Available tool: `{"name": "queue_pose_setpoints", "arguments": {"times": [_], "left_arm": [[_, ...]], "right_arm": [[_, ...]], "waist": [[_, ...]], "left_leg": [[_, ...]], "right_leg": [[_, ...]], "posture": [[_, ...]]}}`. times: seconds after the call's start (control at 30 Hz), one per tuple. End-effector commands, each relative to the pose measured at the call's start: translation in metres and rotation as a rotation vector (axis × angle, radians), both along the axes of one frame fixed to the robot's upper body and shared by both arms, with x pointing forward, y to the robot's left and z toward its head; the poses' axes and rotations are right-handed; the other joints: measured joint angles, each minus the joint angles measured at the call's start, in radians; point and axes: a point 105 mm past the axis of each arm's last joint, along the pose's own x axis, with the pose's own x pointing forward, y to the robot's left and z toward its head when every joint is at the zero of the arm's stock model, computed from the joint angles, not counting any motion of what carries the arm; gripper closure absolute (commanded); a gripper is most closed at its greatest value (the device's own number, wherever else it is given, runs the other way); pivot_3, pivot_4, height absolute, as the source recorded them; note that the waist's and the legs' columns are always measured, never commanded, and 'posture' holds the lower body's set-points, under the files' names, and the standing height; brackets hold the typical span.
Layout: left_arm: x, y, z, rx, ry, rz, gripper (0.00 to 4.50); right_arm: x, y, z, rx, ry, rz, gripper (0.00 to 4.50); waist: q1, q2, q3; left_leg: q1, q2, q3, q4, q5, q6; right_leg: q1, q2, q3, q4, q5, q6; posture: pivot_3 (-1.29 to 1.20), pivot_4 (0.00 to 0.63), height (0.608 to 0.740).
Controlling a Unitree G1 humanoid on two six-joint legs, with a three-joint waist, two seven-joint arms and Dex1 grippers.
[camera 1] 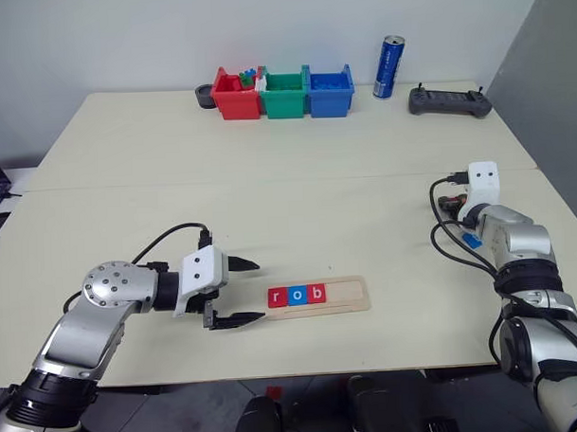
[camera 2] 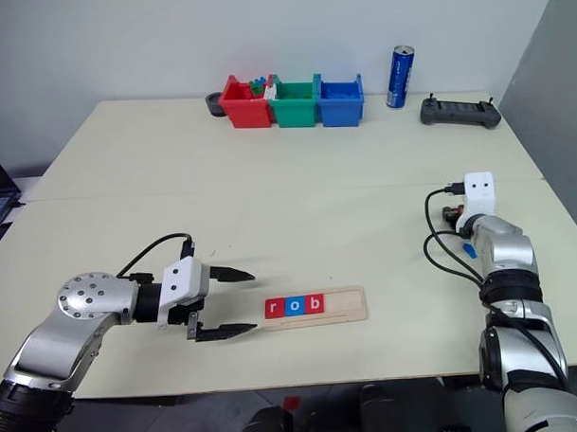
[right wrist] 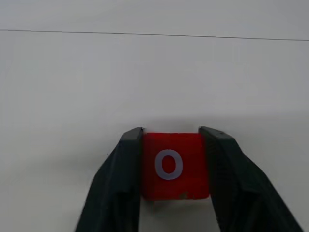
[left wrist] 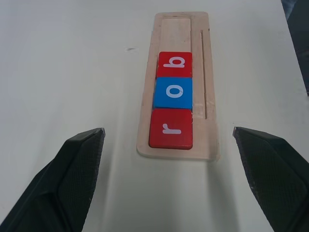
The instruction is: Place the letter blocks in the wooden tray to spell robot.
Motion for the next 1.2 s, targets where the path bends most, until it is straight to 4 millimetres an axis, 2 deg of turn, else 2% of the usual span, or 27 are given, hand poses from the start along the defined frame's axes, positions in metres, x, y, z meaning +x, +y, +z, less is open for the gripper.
{"name": "queue_pose_setpoints", "arguments": {"times": [0.03,0.17,0.23,0.33,0.47,0.6,0.8,0.9,1.07,1.1,1.17,1.2], "left_arm": [[0.0,0.0,0.009,0.003,-0.047,-0.012,0.0],[0.0,0.001,0.01,0.007,-0.044,-0.017,0.0],[0.0,0.0,0.011,0.008,-0.042,-0.024,0.0],[0.0,-0.001,0.011,0.009,-0.038,-0.035,0.0],[0.001,-0.003,0.011,0.009,-0.033,-0.051,0.0],[0.003,-0.005,0.011,0.009,-0.035,-0.063,0.0],[0.006,-0.006,0.012,0.016,-0.038,-0.072,0.0],[0.006,-0.005,0.012,0.017,-0.039,-0.07,0.0],[0.005,0.001,0.008,0.021,-0.038,-0.058,0.0],[0.005,0.002,0.007,0.021,-0.039,-0.056,0.0],[0.004,0.002,0.005,0.021,-0.041,-0.052,0.0],[0.004,0.002,0.005,0.02,-0.041,-0.051,0.0]], "right_arm": [[-0.01,0.007,0.004,-0.004,-0.011,0.018,3.08],[-0.032,0.041,0.031,-0.011,-0.096,0.122,3.08],[-0.057,0.066,0.037,-0.006,-0.115,0.176,3.08],[-0.094,0.093,0.03,0.027,-0.095,0.195,3.08],[-0.128,0.107,0.01,0.066,-0.037,0.133,3.08],[-0.138,0.107,-0.003,0.097,-0.01,0.042,3.08],[-0.134,0.112,-0.011,0.159,-0.008,-0.013,3.08],[-0.13,0.113,-0.003,0.184,-0.051,-0.026,2.02],[-0.121,0.106,0.023,0.184,-0.148,-0.04,0.25],[-0.12,0.104,0.029,0.178,-0.168,-0.037,0.02],[-0.116,0.1,0.042,0.158,-0.203,-0.012,0.02],[-0.114,0.103,0.046,0.15,-0.201,0.054,0.02]], "waist": [[0.0,0.0,0.0],[-0.003,0.001,0.0],[-0.002,0.002,0.001],[-0.003,0.002,0.0],[-0.002,0.002,0.0],[-0.002,0.002,0.0],[-0.003,0.002,0.0],[-0.003,0.002,0.0],[-0.003,0.002,0.0],[-0.003,0.002,0.0],[-0.004,0.002,0.0],[-0.004,0.003,0.0]], "left_leg": [[0.0,0.0,0.0,0.0,0.0,0.0],[-0.001,0.0,-0.001,-0.001,0.0,0.0],[-0.001,0.0,-0.001,-0.001,0.0,0.0],[-0.001,0.001,-0.002,-0.001,0.0,0.0],[-0.001,0.001,-0.002,-0.001,0.0,0.0],[-0.001,0.0,0.0,0.0,0.0,0.0],[0.0,0.001,0.0,0.0,0.0,0.0],[-0.001,0.001,0.0,-0.001,0.0,0.0],[-0.001,0.001,0.0,-0.001,0.0,0.0],[-0.001,0.001,0.0,-0.001,0.0,0.0],[-0.001,0.001,0.0,-0.001,0.0,0.0],[-0.001,0.001,0.0,-0.001,0.0,0.0]], "right_leg": [[0.0,0.0,0.0,0.0,0.0,0.0],[-0.001,0.0,0.0,0.0,0.0,0.0],[-0.002,0.0,0.0,0.001,0.0,0.0],[-0.002,0.001,-0.001,0.001,0.0,0.0],[-0.002,0.001,-0.001,0.0,0.0,0.0],[-0.002,0.0,0.0,0.0,-0.001,0.001],[-0.002,0.001,0.0,0.0,-0.002,0.002],[-0.002,0.001,0.0,0.0,-0.001,0.001],[-0.002,0.001,0.0,0.0,-0.001,0.001],[-0.002,0.001,0.0,0.0,-0.001,0.001],[-0.002,0.001,0.0,0.0,-0.001,0.001],[-0.002,0.001,0.0,0.0,-0.001,0.001]], "posture": [[0.0,0.15,0.74],[0.0,0.15,0.74],[0.0,0.15,0.74],[0.0,0.15,0.74],[0.0,0.15,0.74],[0.0,0.15,0.74],[0.0,0.15,0.74],[0.0,0.15,0.74],[0.0,0.15,0.74],[0.0,0.15,0.74],[0.0,0.15,0.74],[0.0,0.15,0.74]]}}
